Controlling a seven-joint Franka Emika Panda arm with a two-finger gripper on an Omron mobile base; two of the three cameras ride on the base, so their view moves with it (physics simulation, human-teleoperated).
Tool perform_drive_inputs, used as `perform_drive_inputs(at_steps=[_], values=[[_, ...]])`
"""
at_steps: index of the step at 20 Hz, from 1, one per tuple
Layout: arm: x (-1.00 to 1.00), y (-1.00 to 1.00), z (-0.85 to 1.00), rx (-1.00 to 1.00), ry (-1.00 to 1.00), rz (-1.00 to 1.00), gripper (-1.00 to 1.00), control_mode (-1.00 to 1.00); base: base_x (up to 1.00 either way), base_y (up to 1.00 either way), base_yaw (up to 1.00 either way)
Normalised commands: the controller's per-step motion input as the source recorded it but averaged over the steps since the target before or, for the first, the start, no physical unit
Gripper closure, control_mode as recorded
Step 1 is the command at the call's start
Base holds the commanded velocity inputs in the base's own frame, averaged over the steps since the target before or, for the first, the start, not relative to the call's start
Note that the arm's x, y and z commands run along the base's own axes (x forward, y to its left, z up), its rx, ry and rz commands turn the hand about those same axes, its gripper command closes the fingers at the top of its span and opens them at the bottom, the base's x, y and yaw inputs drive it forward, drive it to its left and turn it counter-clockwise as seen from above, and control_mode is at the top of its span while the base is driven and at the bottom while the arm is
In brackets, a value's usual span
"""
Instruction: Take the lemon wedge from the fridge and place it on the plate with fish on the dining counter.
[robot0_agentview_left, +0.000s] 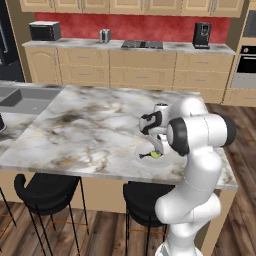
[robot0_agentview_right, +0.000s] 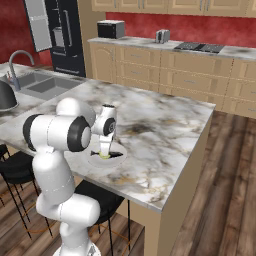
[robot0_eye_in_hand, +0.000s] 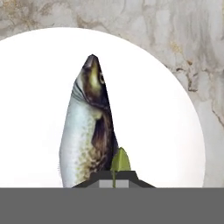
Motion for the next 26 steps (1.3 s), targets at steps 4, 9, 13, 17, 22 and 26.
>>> perform_drive_inputs(at_steps=[4, 9, 13, 17, 22, 26], values=[[0.07, 0.0, -0.18, 0.0, 0.0, -0.07, 1.0, -1.0, 0.0, 0.0, 0.0], [0.02, 0.0, -0.16, 0.0, 0.0, -0.04, 1.0, -1.0, 0.0, 0.0, 0.0], [0.0, 0.0, 0.0, 0.0, 0.02, 0.0, -1.0, -1.0, 0.0, 0.0, 0.0], [-0.13, 0.0, 0.27, 0.0, -0.07, -0.02, -1.0, -1.0, 0.0, 0.0, 0.0], [-0.51, 0.05, 0.77, 0.0, -0.12, -0.03, -1.0, -1.0, 0.0, 0.0, 0.0], [-1.0, -0.04, 0.56, 0.0, -0.13, 0.0, -1.0, -1.0, 0.0, 0.0, 0.0]])
